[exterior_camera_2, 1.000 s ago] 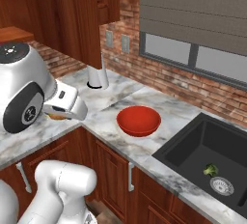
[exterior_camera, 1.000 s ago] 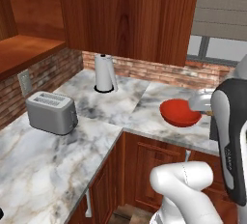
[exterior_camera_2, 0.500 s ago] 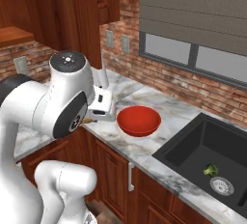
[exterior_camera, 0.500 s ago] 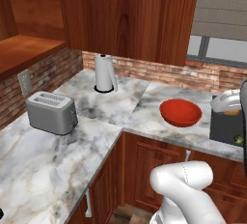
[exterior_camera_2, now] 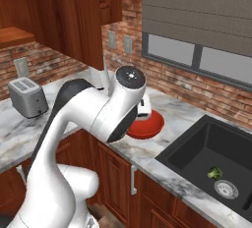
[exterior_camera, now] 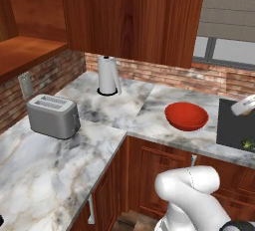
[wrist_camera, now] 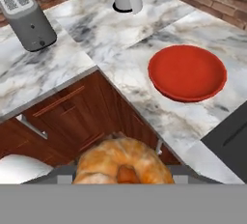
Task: Pick the tangerines from the cabinet and place them in one bowl. Pick the broccoli from the sink and place it in the other bowl.
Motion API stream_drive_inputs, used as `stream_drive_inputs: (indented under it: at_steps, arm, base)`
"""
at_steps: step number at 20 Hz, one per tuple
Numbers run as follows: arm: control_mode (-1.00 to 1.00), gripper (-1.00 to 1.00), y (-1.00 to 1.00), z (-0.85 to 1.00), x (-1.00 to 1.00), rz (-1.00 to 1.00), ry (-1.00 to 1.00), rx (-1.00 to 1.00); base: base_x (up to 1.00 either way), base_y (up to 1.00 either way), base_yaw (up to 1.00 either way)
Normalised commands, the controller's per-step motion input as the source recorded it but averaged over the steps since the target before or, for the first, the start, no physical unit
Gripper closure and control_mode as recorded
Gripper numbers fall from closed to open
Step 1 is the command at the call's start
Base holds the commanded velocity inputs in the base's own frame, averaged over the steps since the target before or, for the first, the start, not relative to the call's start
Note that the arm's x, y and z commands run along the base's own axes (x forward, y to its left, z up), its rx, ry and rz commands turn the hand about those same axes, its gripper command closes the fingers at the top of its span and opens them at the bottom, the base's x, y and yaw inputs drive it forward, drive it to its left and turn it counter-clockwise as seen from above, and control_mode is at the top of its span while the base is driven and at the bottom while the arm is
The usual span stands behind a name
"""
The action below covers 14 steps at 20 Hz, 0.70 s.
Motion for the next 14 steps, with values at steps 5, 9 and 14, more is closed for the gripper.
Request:
stream_drive_inputs:
  at_steps: [5, 9, 14]
  arm:
    - [-1.0, 1.0, -0.36, -0.15, 0.83, 0.12, 0.01, 0.0]
    - [-1.0, 1.0, -0.34, -0.12, 0.78, 0.16, 0.04, 0.0]
    - [-1.0, 1.0, -0.26, -0.19, 0.83, 0.13, 0.12, -0.03]
  base:
    - [0.0, 0.0, 0.0]
    - [0.0, 0.0, 0.0]
    - [0.0, 0.0, 0.0]
